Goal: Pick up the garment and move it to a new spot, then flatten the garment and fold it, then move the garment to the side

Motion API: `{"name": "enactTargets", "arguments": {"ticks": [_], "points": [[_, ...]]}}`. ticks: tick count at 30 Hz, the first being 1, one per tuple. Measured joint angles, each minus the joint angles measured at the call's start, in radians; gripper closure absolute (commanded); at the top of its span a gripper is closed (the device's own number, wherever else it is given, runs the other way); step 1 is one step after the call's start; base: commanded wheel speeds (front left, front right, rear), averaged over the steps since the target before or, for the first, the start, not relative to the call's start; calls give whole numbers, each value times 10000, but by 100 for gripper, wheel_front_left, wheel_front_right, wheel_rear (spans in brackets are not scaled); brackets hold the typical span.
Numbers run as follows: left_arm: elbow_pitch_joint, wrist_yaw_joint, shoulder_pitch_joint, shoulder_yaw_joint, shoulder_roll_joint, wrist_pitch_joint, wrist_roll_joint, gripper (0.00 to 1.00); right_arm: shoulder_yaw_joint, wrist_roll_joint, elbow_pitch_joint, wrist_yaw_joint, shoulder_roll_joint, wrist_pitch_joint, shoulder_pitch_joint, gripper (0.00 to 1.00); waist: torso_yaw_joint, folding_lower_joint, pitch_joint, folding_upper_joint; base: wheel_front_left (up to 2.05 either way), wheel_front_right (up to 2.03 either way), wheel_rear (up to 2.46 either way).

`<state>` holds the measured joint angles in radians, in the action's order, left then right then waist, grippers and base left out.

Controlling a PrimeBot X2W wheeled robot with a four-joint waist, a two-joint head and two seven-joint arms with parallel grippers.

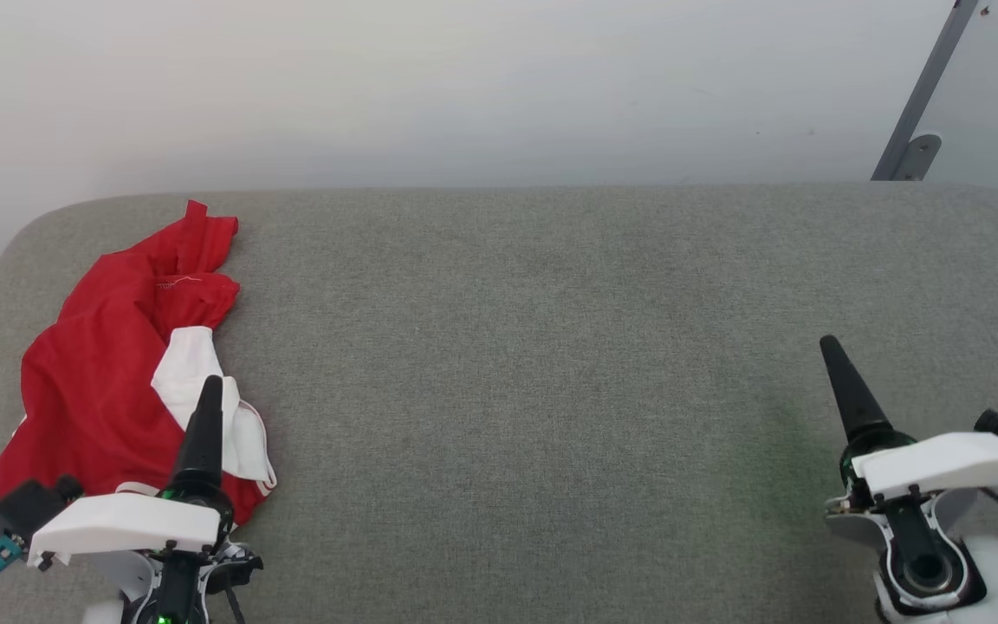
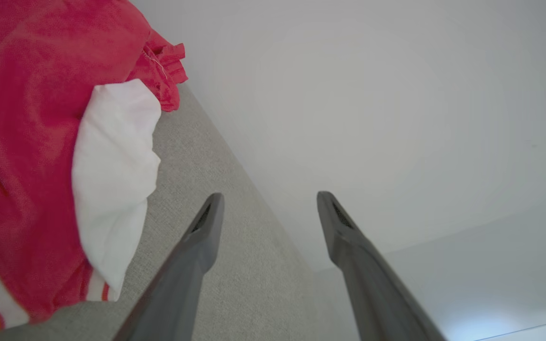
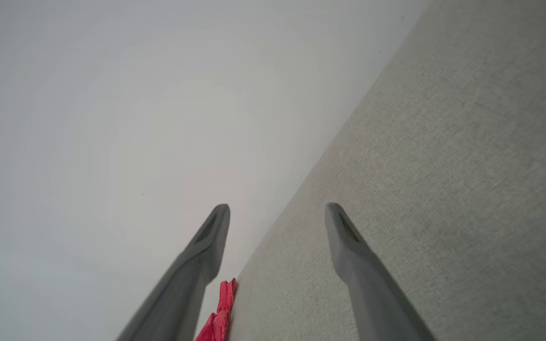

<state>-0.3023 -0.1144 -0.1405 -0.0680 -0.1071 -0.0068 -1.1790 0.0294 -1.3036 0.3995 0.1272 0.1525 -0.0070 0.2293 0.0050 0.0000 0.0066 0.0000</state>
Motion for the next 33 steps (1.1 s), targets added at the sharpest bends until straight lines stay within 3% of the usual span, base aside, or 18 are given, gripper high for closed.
{"name": "enactTargets", "arguments": {"ticks": [9, 33], "points": [[-17, 136, -216, 307, -320, -328, 2075, 0, 113, 2184, 290, 0, 316, -324, 406, 0, 4, 0, 47, 0, 0, 0, 0], [-150, 617, -553, 963, -920, -1085, 5507, 0, 585, 5983, 882, 2, 732, -1062, 1188, 0, 23, 0, 5, 0, 0, 0, 0]]}}
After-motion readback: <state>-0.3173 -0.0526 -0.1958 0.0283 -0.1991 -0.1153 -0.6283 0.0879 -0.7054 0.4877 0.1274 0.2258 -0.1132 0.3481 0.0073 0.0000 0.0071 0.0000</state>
